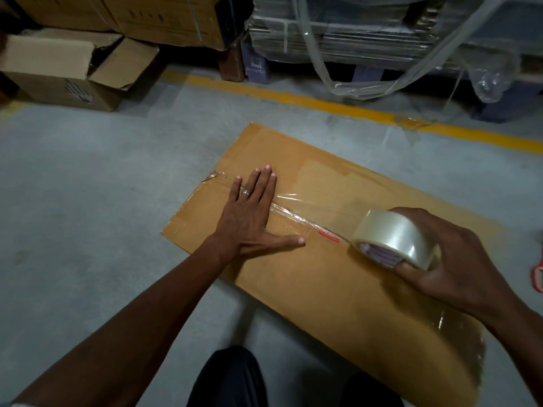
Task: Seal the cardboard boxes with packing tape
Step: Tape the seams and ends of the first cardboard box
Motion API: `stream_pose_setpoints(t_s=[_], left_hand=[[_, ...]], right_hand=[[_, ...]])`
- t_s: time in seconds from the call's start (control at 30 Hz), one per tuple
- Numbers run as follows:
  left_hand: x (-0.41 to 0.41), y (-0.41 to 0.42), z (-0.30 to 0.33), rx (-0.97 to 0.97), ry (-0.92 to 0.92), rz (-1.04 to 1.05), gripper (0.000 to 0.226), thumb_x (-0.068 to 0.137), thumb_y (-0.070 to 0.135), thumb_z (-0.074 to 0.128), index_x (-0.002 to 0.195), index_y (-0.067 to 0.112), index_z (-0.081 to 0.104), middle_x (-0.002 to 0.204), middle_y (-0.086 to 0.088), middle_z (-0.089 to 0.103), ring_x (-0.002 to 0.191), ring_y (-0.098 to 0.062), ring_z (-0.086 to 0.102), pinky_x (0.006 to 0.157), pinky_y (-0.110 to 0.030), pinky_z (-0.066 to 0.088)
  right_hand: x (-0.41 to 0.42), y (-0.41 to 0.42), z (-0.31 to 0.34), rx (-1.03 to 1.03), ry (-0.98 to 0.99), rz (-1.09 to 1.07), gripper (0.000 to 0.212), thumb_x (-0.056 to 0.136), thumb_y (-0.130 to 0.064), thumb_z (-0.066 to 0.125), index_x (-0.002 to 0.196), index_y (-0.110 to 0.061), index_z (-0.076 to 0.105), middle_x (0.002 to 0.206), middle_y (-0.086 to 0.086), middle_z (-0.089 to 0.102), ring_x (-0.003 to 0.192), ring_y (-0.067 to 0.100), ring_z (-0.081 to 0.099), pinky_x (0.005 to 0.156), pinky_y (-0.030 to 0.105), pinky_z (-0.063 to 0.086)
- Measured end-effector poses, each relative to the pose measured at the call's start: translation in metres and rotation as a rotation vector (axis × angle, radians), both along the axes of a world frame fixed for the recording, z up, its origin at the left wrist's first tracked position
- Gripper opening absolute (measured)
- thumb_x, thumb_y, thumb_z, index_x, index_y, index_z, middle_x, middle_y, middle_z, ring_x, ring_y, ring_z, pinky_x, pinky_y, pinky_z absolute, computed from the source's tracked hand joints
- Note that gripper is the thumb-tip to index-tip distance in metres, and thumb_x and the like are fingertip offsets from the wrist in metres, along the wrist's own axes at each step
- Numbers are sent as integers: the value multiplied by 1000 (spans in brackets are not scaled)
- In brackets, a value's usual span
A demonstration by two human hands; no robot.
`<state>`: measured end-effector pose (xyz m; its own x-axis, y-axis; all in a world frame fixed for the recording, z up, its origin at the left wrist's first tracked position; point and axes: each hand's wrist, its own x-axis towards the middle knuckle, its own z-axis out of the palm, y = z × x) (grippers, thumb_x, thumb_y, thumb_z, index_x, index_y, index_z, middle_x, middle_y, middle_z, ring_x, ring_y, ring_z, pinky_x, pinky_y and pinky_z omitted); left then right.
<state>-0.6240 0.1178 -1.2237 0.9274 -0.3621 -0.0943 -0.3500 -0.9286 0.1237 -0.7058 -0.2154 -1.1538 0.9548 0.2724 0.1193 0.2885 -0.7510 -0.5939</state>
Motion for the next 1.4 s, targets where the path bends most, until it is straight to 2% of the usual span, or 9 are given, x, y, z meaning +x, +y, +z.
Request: stream_pose_setpoints(t_s=[0.07,0.17,0.3,0.47,0.73,0.97,1.17,1.27,1.4], left_hand=[[-11,-20,1,-7,8,-56,147,60,110,22,163,8,-7,171,-5,-18,157,-20,-19,126,-54,-3],[-30,-68,-3,-33,27,-135,150,58,110,25,163,7,-7,170,-7,-20,156,-20,-22,126,-54,-6],[-40,-102,-8,-51,-9,-124,151,58,109,31,163,5,-5,171,-8,-19,156,-20,-23,125,-56,-5],[-41,-99,-8,-40,-21,-133,150,60,108,31,163,6,-6,171,-6,-18,156,-19,-21,126,-55,-2],[-41,-95,-5,-39,4,-153,149,62,109,27,162,5,-8,171,-6,-18,157,-17,-20,126,-55,-1],[-41,-94,-5,-25,-18,-168,141,66,107,22,163,9,-4,172,-5,-15,157,-18,-17,127,-54,-4],[-41,-96,-5,-5,-25,-199,141,64,108,22,164,11,-2,172,-4,-13,158,-23,-13,126,-57,-2],[-55,-115,2,-3,8,-268,144,61,109,20,164,11,-3,171,-5,-16,158,-24,-17,125,-59,-3],[-102,-181,3,-72,57,-411,154,56,111,24,163,5,-5,170,-11,-19,156,-27,-21,124,-59,-2]], right_hand=[[-4,1,-8,38,2,-33,68,67,-48,72,130,-31,54,106,-14,64,85,5,58,73,15,46],[-7,-2,-19,172,46,-62,63,70,-31,80,126,-33,52,110,-22,63,97,-6,59,77,1,42],[-12,2,-33,264,45,-103,57,76,-19,86,123,-29,55,112,-23,64,102,-5,61,80,6,47],[-11,7,-40,300,76,-167,48,80,-36,83,118,-24,57,102,-11,66,91,8,64,70,33,55],[-37,-38,-5,90,87,-106,64,77,-43,77,136,-36,53,127,-29,57,114,-18,52,88,1,40],[-73,-88,24,-69,125,-99,76,66,-46,66,140,-34,58,131,-23,60,116,-19,50,96,-1,32],[-97,-129,25,-183,107,-218,75,65,-30,79,135,-44,56,120,-4,70,106,20,66,88,33,48],[-100,-125,22,-153,92,-235,74,64,-36,69,137,-39,57,119,-5,69,104,10,62,89,21,45],[-107,-122,8,-13,60,-273,78,64,-16,73,139,-33,56,133,-23,60,117,-16,52,97,4,37]])
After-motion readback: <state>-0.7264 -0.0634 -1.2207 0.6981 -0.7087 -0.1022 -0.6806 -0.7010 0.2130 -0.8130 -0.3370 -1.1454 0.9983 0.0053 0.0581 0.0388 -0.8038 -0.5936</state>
